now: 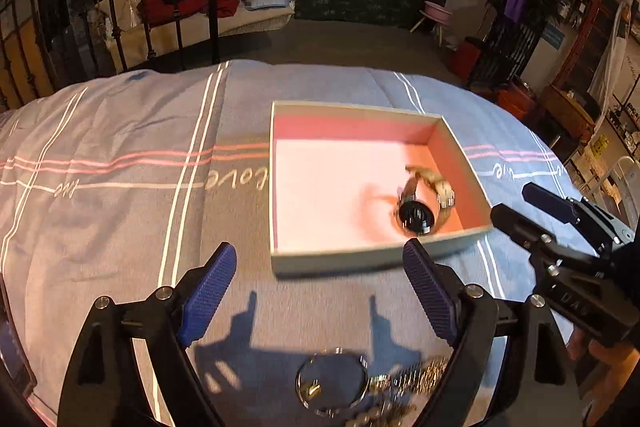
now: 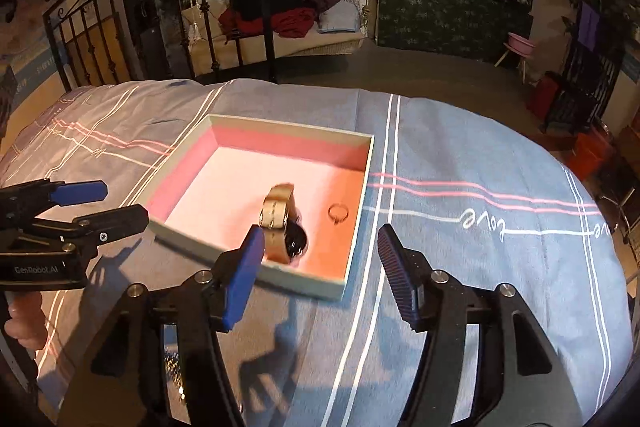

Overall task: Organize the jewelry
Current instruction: 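Drop the silver ring into the box with the right tool, then grasp the gold charm with the right tool while the left tool grasps the silver bangle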

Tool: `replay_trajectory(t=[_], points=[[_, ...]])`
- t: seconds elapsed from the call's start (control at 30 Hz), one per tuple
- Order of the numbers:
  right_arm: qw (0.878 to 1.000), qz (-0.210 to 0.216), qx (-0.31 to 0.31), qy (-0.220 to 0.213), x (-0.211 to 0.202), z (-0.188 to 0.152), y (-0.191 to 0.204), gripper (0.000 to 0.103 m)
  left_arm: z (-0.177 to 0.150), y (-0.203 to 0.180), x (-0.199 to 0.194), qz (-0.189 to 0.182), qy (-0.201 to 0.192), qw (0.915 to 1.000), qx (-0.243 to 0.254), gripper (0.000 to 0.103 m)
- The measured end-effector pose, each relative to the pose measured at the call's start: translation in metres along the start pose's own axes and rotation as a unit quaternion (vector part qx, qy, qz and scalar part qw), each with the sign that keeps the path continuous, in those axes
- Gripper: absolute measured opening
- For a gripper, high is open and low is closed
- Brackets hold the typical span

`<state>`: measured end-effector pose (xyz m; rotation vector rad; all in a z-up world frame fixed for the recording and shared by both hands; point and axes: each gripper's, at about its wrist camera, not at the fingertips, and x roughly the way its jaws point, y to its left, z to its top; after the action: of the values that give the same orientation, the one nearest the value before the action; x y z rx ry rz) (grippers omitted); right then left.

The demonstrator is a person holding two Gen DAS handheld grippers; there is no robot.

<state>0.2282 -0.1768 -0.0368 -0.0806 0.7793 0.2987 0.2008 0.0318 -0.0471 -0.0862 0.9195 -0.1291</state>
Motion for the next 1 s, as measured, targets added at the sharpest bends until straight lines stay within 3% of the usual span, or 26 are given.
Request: replay_trajectory(t=[0.17, 0.37, 0.5, 0.9, 0.97, 1.0], points=[[0.998, 0.05, 0.016, 0.02, -0.029, -0.058, 0.011, 0.067, -0.06, 0.008, 0.001, 0.0, 0.041, 0.9992, 0.002, 0.083], [0.995, 0.07, 0.041, 0.051, -0.039, -0.102, 0.022, 0.067, -0.072, 0.002, 0.02, 0.036, 0.063, 0.9967, 0.036, 0.082], [0.995, 0.064, 0.045, 0.054, -0.036, -0.107, 0.021, 0.067, -0.066, -0.008, 0.029, 0.042, 0.067, 0.9946, 0.066, 0.082], [0.995, 0.066, 0.036, 0.062, -0.031, -0.108, 0.026, 0.068, -0.062, -0.015, 0.032, 0.01, 0.068, 0.9966, 0.046, 0.082], [0.995, 0.065, 0.033, 0.064, -0.03, -0.108, 0.028, 0.068, -0.066, -0.022, 0.035, 0.029, 0.067, 0.9949, 0.069, 0.075], [0.995, 0.065, 0.032, 0.067, -0.029, -0.109, 0.028, 0.068, -0.067, -0.024, 0.035, 0.035, 0.064, 0.9944, 0.077, 0.065]])
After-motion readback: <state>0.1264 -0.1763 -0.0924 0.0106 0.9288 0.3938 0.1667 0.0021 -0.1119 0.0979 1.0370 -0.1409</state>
